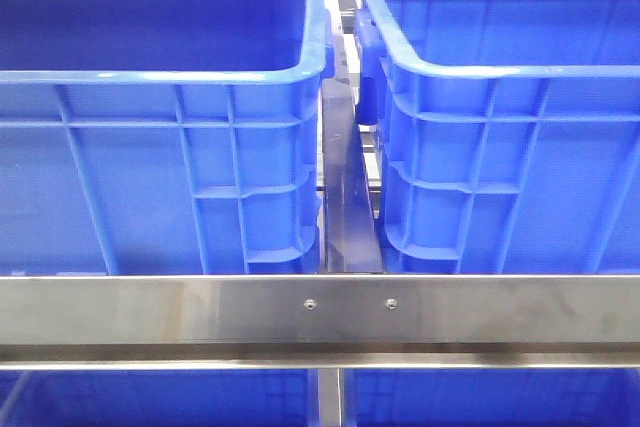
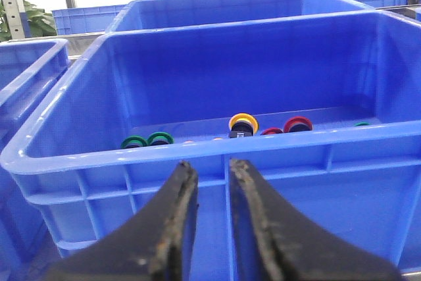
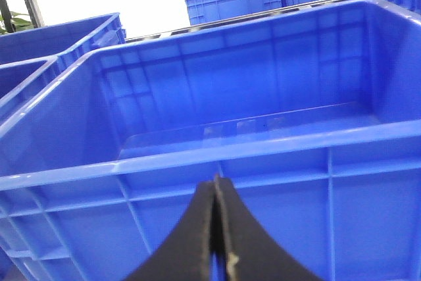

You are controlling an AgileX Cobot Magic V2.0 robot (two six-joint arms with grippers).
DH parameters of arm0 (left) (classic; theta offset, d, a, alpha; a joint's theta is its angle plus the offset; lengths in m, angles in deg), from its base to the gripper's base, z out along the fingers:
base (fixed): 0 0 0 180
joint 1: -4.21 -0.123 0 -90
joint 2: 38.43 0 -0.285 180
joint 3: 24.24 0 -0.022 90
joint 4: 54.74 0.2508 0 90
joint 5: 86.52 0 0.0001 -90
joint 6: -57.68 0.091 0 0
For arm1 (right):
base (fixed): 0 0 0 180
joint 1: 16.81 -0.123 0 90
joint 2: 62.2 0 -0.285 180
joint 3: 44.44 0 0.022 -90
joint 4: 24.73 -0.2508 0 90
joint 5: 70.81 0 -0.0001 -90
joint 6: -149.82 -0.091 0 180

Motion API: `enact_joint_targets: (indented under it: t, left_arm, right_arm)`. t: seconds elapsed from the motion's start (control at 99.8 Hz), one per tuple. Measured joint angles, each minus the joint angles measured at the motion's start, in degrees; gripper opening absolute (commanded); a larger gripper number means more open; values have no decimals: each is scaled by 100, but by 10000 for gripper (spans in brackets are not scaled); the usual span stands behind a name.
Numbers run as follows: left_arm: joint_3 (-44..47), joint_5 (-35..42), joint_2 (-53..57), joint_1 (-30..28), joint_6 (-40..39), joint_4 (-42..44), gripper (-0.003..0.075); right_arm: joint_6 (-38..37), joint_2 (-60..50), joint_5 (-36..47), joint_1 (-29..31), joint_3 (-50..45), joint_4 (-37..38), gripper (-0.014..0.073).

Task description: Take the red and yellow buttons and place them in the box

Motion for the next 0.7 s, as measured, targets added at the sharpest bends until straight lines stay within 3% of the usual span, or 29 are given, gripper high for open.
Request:
enact_joint_targets:
  t: [0.702]
  left_arm:
    - [-13,-16,0,0,0,-88,93]
  right_arm:
    - [0,0,0,0,0,0,-68]
